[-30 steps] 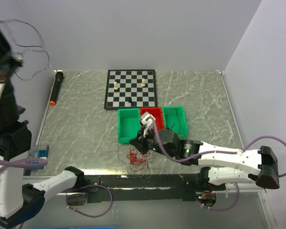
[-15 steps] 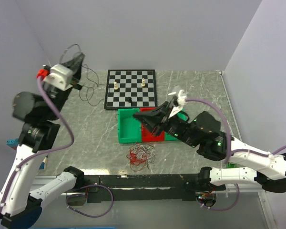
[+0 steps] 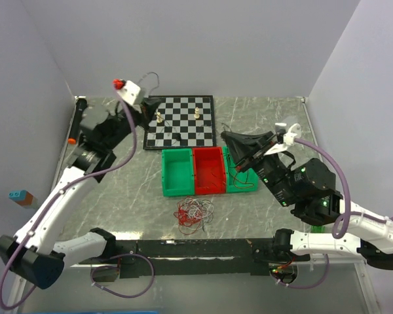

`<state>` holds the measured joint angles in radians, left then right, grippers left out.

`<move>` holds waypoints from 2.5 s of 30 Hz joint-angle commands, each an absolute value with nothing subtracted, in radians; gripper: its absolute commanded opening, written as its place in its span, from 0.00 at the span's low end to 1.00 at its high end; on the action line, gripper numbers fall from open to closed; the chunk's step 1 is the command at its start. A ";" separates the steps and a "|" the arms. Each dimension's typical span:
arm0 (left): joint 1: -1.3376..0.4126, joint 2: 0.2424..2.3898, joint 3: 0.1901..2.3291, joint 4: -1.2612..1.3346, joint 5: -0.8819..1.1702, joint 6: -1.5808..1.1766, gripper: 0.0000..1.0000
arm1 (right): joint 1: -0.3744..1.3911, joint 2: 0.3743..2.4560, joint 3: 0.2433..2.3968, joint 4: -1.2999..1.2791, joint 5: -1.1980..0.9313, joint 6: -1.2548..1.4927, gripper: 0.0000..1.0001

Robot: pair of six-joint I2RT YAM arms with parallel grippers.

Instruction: Untangle the cables

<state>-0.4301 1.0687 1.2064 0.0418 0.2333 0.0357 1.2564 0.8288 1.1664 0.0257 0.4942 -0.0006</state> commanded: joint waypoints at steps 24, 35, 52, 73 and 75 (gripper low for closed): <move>-0.658 1.319 0.867 0.262 -0.035 0.051 0.01 | 1.167 0.712 1.066 0.057 0.637 -0.063 0.00; -0.658 1.413 0.836 0.221 -0.048 -0.068 0.01 | 1.095 0.701 1.043 0.023 0.585 -0.029 0.00; -0.670 1.456 0.755 0.242 -0.084 -0.051 0.24 | 0.954 0.701 1.009 0.003 0.442 0.077 0.00; -0.672 1.200 0.857 -0.090 0.009 -0.026 0.97 | 0.923 0.873 1.103 0.003 0.374 0.087 0.00; -0.667 1.161 0.886 -0.129 0.021 -0.029 0.97 | 0.919 0.909 1.124 0.003 0.358 0.092 0.00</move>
